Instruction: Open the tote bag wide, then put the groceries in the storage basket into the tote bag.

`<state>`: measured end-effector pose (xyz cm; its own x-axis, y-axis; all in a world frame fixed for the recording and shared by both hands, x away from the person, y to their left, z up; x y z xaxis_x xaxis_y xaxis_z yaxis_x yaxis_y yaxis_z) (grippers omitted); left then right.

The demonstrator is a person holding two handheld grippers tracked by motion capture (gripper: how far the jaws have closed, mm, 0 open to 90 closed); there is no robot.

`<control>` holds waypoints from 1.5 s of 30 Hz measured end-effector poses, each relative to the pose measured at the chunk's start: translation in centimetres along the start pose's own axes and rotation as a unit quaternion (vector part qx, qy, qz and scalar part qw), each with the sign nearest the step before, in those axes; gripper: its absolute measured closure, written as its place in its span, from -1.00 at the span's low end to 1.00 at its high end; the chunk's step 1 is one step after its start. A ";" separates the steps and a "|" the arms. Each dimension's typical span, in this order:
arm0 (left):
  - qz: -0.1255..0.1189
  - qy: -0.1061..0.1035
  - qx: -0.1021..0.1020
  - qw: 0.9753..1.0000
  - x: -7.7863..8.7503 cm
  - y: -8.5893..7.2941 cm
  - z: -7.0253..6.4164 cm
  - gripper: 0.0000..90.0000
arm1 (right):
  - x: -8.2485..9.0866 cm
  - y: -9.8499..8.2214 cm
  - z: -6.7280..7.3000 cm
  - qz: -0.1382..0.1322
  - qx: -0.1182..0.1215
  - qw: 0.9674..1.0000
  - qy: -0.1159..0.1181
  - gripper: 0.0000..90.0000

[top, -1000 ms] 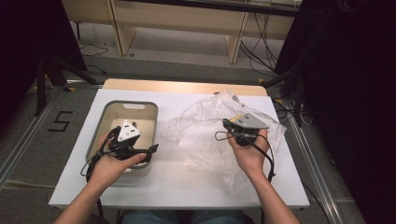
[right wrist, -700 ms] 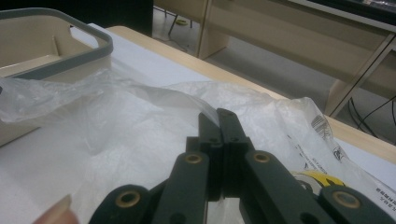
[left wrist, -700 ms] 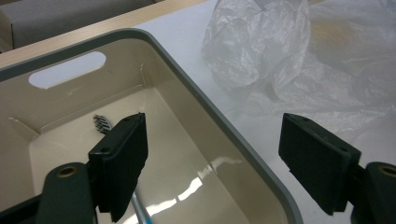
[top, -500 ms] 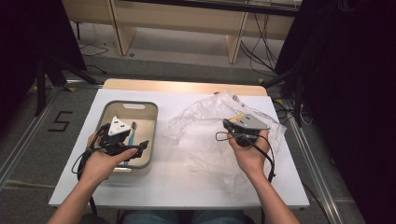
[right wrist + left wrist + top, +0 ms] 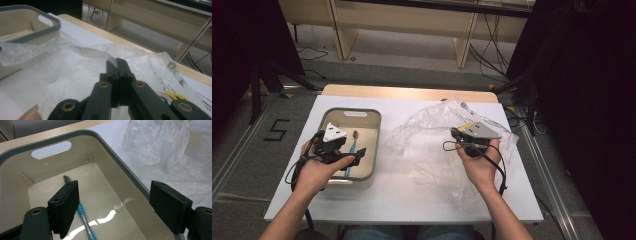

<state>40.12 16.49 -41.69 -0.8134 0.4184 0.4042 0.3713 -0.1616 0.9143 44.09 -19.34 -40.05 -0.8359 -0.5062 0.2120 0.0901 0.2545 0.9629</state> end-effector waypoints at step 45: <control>0.016 0.017 0.003 1.000 -0.5 -0.6 0.9 -0.46 | -0.1 0.1 0.1 -0.002 -0.003 1.000 0.001 1.00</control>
<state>40.71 17.18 -42.49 -0.8155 0.3827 0.4342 0.4003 -0.1689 0.9007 44.08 -19.17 -39.96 -0.8349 -0.5090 0.2095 0.0913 0.2473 0.9646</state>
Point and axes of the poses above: each handheld gripper's, and its own axes: x roughly backward along the jaws, y roughly out of its top, z roughly to its left, the point moved 4 cm from there along -x, roughly forward along the jaws, and after that the axes turned 12 degrees about -z, right-handed, at the moved point
